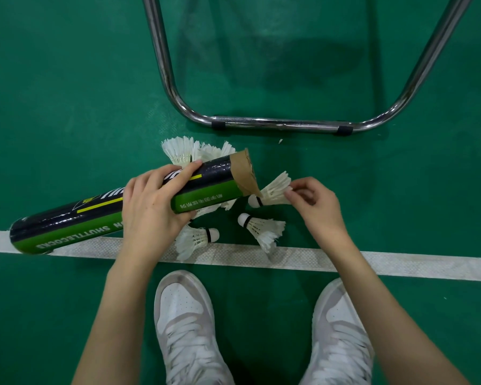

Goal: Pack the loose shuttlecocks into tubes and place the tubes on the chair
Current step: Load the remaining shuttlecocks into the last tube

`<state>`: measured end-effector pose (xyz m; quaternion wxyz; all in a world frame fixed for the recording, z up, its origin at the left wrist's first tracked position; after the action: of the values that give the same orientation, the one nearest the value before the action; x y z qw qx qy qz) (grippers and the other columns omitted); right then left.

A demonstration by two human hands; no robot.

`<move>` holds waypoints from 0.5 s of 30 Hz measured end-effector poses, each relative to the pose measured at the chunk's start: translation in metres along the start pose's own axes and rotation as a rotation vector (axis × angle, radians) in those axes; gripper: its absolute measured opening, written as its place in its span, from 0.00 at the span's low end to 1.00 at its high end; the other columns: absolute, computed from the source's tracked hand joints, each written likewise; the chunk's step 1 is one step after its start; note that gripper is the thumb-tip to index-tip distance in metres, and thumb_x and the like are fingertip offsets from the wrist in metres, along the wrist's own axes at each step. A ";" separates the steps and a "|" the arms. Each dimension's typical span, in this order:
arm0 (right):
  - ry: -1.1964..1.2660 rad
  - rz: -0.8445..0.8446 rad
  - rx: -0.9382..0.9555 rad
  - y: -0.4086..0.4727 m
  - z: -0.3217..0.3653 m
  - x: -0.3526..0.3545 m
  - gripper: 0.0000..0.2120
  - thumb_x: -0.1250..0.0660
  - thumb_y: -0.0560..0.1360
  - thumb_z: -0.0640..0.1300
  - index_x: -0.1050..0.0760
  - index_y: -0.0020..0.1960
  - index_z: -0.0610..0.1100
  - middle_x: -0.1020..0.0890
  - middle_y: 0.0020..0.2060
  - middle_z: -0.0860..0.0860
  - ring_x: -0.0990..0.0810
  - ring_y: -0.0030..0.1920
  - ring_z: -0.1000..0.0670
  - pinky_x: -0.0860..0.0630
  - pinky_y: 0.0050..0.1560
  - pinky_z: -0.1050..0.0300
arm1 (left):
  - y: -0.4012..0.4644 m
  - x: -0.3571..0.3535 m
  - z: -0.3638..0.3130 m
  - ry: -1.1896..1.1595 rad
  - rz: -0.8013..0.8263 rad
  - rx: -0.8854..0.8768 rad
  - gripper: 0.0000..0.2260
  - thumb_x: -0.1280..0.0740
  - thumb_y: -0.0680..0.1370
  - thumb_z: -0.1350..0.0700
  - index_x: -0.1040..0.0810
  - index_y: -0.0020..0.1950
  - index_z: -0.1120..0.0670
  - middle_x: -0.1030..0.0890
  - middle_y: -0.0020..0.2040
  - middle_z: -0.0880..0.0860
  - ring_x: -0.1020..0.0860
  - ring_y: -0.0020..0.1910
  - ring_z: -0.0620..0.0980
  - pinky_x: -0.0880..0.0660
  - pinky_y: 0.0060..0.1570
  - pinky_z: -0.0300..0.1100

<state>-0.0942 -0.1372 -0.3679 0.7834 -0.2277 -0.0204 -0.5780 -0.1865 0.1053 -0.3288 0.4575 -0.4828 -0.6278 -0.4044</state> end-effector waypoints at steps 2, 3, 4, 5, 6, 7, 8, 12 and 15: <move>0.035 -0.052 0.028 -0.002 0.007 0.009 0.07 0.32 0.75 0.41 0.25 0.42 0.52 0.18 0.38 0.55 0.21 0.41 0.58 0.26 0.47 0.64 | 0.000 0.000 -0.001 -0.004 0.002 -0.002 0.39 0.21 0.62 0.55 0.33 0.70 0.44 0.24 0.59 0.54 0.28 0.56 0.59 0.35 0.57 0.55; 0.063 -0.083 0.050 -0.002 0.011 0.014 0.08 0.32 0.75 0.40 0.26 0.42 0.52 0.18 0.37 0.56 0.21 0.40 0.59 0.26 0.46 0.64 | 0.000 0.001 -0.002 -0.005 0.002 -0.003 0.39 0.21 0.62 0.55 0.33 0.70 0.44 0.24 0.59 0.54 0.28 0.56 0.59 0.35 0.57 0.55; 0.100 -0.112 0.072 -0.003 0.017 0.018 0.08 0.33 0.75 0.40 0.26 0.42 0.52 0.19 0.34 0.58 0.22 0.37 0.60 0.27 0.44 0.66 | 0.000 0.001 -0.003 -0.004 0.002 -0.004 0.39 0.21 0.63 0.55 0.33 0.70 0.44 0.24 0.59 0.54 0.28 0.56 0.60 0.35 0.57 0.55; 0.138 -0.134 0.095 -0.004 0.022 0.022 0.08 0.33 0.76 0.39 0.26 0.42 0.51 0.20 0.30 0.59 0.24 0.34 0.61 0.29 0.40 0.69 | 0.000 0.001 -0.004 -0.003 0.003 -0.005 0.39 0.21 0.63 0.55 0.33 0.70 0.44 0.24 0.59 0.54 0.28 0.56 0.60 0.35 0.57 0.55; 0.176 -0.145 0.115 -0.005 0.029 0.024 0.08 0.34 0.76 0.39 0.27 0.42 0.51 0.21 0.27 0.60 0.26 0.30 0.62 0.32 0.36 0.71 | 0.001 0.001 -0.004 -0.002 0.003 -0.006 0.38 0.21 0.63 0.55 0.33 0.70 0.44 0.24 0.59 0.54 0.28 0.56 0.60 0.35 0.57 0.55; 0.211 -0.145 0.130 -0.007 0.034 0.025 0.08 0.34 0.76 0.39 0.27 0.42 0.51 0.21 0.26 0.60 0.28 0.29 0.61 0.34 0.34 0.71 | 0.002 0.001 -0.005 -0.001 0.002 -0.007 0.38 0.21 0.63 0.55 0.33 0.70 0.44 0.24 0.59 0.54 0.28 0.56 0.60 0.35 0.57 0.55; 0.237 -0.135 0.140 -0.008 0.040 0.025 0.08 0.34 0.76 0.39 0.26 0.42 0.51 0.21 0.28 0.59 0.28 0.31 0.60 0.34 0.35 0.70 | 0.002 0.001 -0.007 0.002 0.001 -0.009 0.38 0.21 0.63 0.55 0.33 0.70 0.44 0.24 0.59 0.54 0.28 0.56 0.59 0.35 0.57 0.54; 0.227 -0.068 0.172 -0.014 0.053 0.017 0.08 0.33 0.75 0.39 0.26 0.43 0.52 0.17 0.35 0.56 0.20 0.39 0.58 0.28 0.43 0.68 | 0.004 0.000 -0.012 -0.004 -0.010 -0.023 0.39 0.21 0.62 0.55 0.33 0.69 0.43 0.24 0.59 0.54 0.28 0.56 0.59 0.36 0.57 0.53; 0.190 0.012 0.172 -0.017 0.058 0.008 0.09 0.33 0.75 0.39 0.26 0.43 0.53 0.17 0.34 0.60 0.19 0.40 0.61 0.27 0.44 0.70 | 0.004 0.000 -0.016 -0.008 -0.006 -0.035 0.38 0.21 0.62 0.55 0.33 0.69 0.43 0.24 0.59 0.54 0.27 0.56 0.59 0.36 0.57 0.52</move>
<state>-0.0936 -0.1262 -0.3080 0.8019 -0.1041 0.0059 -0.5883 -0.1794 0.0905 -0.3243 0.4450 -0.4904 -0.6241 -0.4147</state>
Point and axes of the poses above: each hand's wrist, its own y-axis towards the middle knuckle, its own x-axis out of the back of the hand, z = x × y, the point moved 1 cm from there along y, towards the middle knuckle
